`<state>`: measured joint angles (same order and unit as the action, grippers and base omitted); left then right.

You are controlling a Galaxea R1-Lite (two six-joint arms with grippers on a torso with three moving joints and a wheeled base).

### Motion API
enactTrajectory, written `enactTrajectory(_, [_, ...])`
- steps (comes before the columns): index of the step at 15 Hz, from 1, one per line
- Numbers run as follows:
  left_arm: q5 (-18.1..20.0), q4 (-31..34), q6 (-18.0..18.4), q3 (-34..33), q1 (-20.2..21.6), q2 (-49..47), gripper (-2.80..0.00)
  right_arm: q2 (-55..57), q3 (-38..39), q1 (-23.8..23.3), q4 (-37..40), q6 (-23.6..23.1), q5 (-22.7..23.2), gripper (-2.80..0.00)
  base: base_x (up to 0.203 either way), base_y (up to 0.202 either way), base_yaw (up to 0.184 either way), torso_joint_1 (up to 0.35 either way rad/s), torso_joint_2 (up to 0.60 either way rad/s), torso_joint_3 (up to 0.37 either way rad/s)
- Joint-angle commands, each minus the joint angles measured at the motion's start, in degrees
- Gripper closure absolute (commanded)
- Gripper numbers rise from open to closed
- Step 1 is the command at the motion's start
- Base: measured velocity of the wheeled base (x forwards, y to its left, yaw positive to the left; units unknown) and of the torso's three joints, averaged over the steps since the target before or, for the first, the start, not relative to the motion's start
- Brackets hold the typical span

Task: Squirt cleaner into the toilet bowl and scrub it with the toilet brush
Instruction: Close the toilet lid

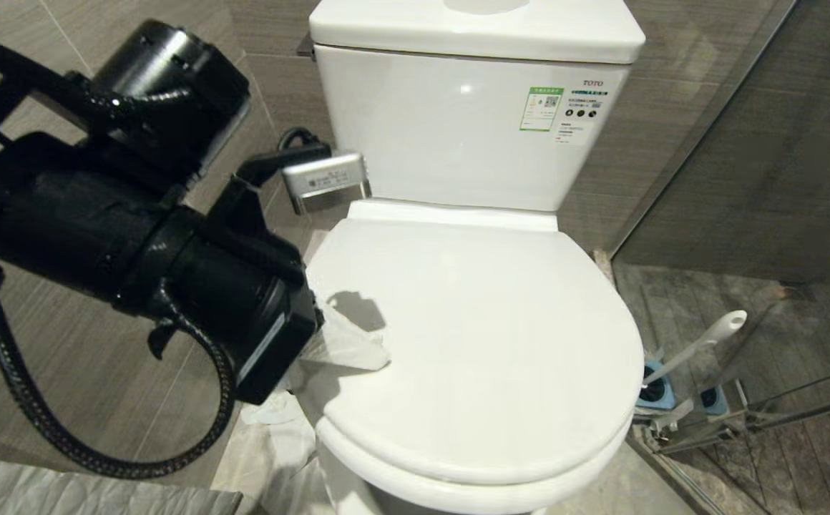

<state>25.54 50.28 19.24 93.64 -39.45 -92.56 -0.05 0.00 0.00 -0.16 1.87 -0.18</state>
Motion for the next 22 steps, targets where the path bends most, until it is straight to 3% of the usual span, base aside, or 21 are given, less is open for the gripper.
enactTrajectory(1, [0.01,0.33,0.0,-5.05,-0.74,-0.89,0.0,0.05,0.0,0.0,-0.02,-0.02,0.0,0.0,0.0,0.0,0.0,0.0,0.0,0.0])
enactTrajectory(3, [-0.41,0.28,-0.89,-8.34,-0.88,-2.4,0.0,0.05,0.0,0.0,-0.02,-0.02,0.0,0.0,0.0,0.0,0.0,0.0,0.0,0.0])
enactTrajectory(7, [-5.61,-3.44,-2.53,-9.88,-1.22,-6.94,0.0,0.05,0.0,0.0,-0.02,-0.02,0.0,0.0,0.0,0.0,0.0,0.0,0.0,0.0])
enactTrajectory(11, [-17.8,-11.1,-7.28,-8.88,-1.94,-15.65,0.0,0.05,0.0,0.0,-0.02,-0.02,0.0,0.0,0.0,0.0,0.0,0.0,0.0,0.0])
enactTrajectory(12, [-22.87,-12.43,-8.87,-7.92,-1.99,-17.97,0.0,0.05,0.0,0.0,-0.02,-0.02,0.0,0.0,0.0,0.0,0.0,0.0,0.0,0.0])
enactTrajectory(14, [-29.01,-13.29,-13.81,-5.37,-2.03,-22.27,0.0,0.05,0.0,0.0,-0.02,-0.02,0.0,0.0,0.0,0.0,0.0,0.0,0.0,0.0])
enactTrajectory(16, [-31.84,-13.46,-16.29,-5.22,-1.86,-23.91,0.0,0.05,0.0,0.0,-0.02,-0.02,0.0,0.0,0.0,0.0,0.0,0.0,0.0,0.0])
enactTrajectory(20, [-32.04,-12.5,-20.32,-7.92,-2.03,-24.77,0.0,0.05,0.0,0.0,-0.02,-0.02,0.0,0.0,0.0,0.0,0.0,0.0,0.0,0.0])
enactTrajectory(22, [-32.04,-12.49,-20.56,-7.86,-2.05,-24.94,0.0,0.05,0.0,0.0,-0.02,-0.02,0.0,0.0,0.0,0.0,0.0,0.0,0.0,0.0])
